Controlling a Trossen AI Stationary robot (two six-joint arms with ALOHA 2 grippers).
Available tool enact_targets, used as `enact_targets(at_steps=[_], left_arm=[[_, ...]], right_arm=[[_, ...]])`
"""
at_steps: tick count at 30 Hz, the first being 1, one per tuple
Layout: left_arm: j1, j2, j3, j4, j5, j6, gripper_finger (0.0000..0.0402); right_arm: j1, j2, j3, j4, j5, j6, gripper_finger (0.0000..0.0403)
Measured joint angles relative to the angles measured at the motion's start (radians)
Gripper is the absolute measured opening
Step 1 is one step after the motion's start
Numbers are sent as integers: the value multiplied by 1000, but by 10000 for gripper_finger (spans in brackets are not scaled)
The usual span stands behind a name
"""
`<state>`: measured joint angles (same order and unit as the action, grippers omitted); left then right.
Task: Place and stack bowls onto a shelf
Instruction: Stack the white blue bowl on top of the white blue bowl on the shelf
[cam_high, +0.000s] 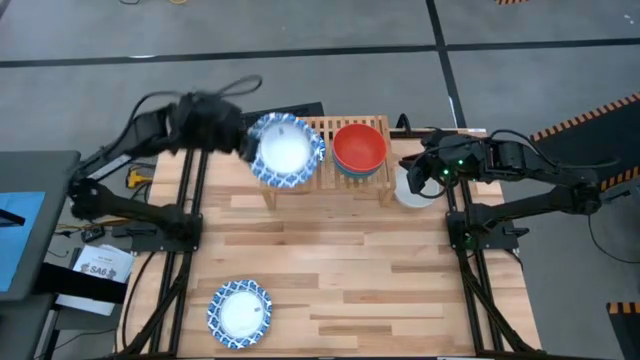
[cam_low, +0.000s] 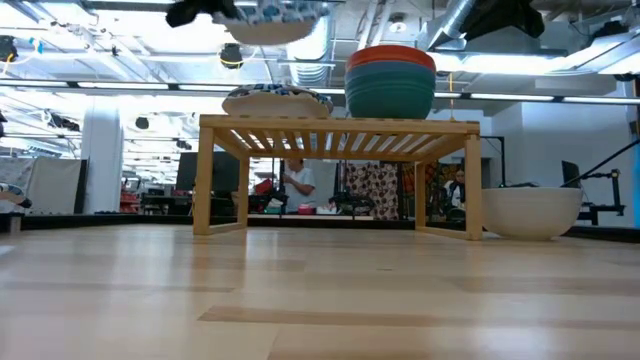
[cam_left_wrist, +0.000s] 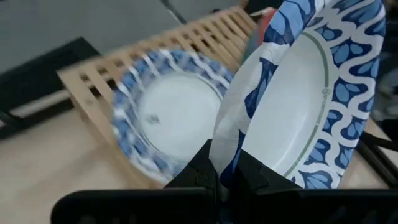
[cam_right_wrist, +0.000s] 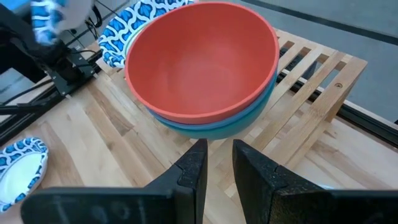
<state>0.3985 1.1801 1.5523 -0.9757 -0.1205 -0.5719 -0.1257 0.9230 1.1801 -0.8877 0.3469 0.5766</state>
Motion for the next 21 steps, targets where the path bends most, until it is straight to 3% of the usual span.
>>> enact_targets(at_steps=[8, 21], left_arm=[[205, 185, 63, -32, 221, 107, 0], [231, 294, 63, -55, 159, 213, 8]], right_arm=[[0, 0, 0, 4, 0, 0, 103], [0, 0, 0, 4, 0, 0, 103]])
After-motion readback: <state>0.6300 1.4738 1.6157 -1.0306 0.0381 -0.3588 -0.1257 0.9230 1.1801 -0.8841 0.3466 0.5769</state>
